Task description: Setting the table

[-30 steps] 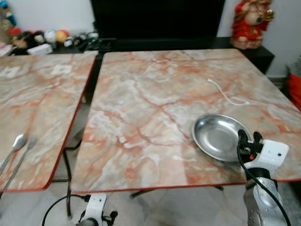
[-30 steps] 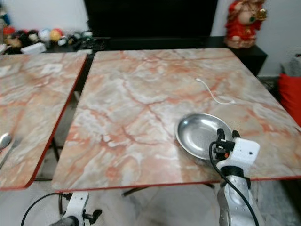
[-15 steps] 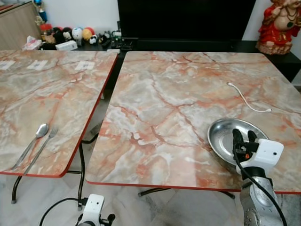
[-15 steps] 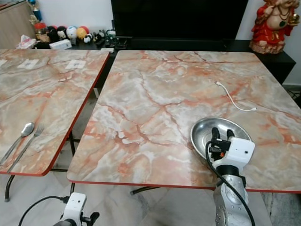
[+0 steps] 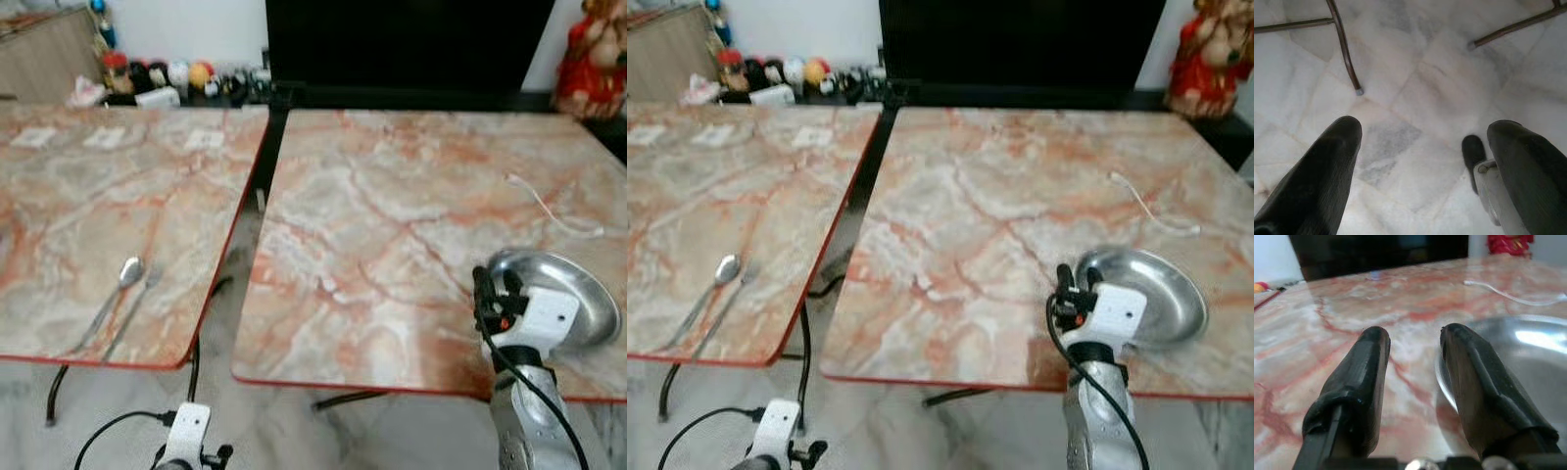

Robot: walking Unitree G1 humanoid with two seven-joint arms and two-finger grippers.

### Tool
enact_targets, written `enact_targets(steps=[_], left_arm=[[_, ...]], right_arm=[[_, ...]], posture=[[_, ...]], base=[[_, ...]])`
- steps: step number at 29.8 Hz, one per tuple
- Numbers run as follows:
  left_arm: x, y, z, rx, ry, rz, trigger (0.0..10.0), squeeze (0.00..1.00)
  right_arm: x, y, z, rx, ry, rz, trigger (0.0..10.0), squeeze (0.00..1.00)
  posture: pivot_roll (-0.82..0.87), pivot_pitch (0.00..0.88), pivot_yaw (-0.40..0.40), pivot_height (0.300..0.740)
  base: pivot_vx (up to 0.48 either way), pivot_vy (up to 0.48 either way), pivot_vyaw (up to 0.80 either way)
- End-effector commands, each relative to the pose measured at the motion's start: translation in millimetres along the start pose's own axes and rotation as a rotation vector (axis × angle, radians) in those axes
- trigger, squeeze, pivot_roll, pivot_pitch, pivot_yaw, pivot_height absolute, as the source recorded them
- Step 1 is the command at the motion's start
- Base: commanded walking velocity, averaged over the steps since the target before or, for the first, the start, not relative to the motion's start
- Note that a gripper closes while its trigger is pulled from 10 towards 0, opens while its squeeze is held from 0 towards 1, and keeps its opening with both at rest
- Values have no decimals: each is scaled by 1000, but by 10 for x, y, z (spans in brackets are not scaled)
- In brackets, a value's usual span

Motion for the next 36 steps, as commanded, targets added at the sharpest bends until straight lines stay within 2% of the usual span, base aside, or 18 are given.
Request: enact_targets(steps=[1,17,27,34,36], left_arm=[[-25,-41,-10,8,-9,6,10000,0],[-28,-34,-9,7,-11,3,10000,0],[-32,-30,-10,7,-11,0,10000,0],[-23,-18,-6,5,-10,-1,10000,0],[-19,-12,-4,4,-9,-4,10000,0]], right_arm=[[12,-11,11,1,6,11,10000,0],[-25,-11,30,5,-10,11,10000,0],[-155,47,3,-4,-57,4,10000,0],[-428,219,-43,-50,-157,1,10000,0],[-780,435,-155,-122,-318,-13,10000,0]], posture=[[23,0,-3,740],[17,0,-5,740],[18,0,-8,740],[10,0,-8,740],[5,0,-8,740]], base=[[0,368,0],[0,356,0],[0,347,0],[0,350,0],[0,349,0]])
Point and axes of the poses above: a point about 5 cm out from each wrist's last joint towards the gripper, its own z axis pointing out of the wrist towards the gripper, its own x axis along the axis of the wrist's last joint, y = z × x, the point moved 1 cm from there along z, pointing out of the wrist towards the gripper, and after that the axes turned 14 degrees about z, right-handed, at the moved point
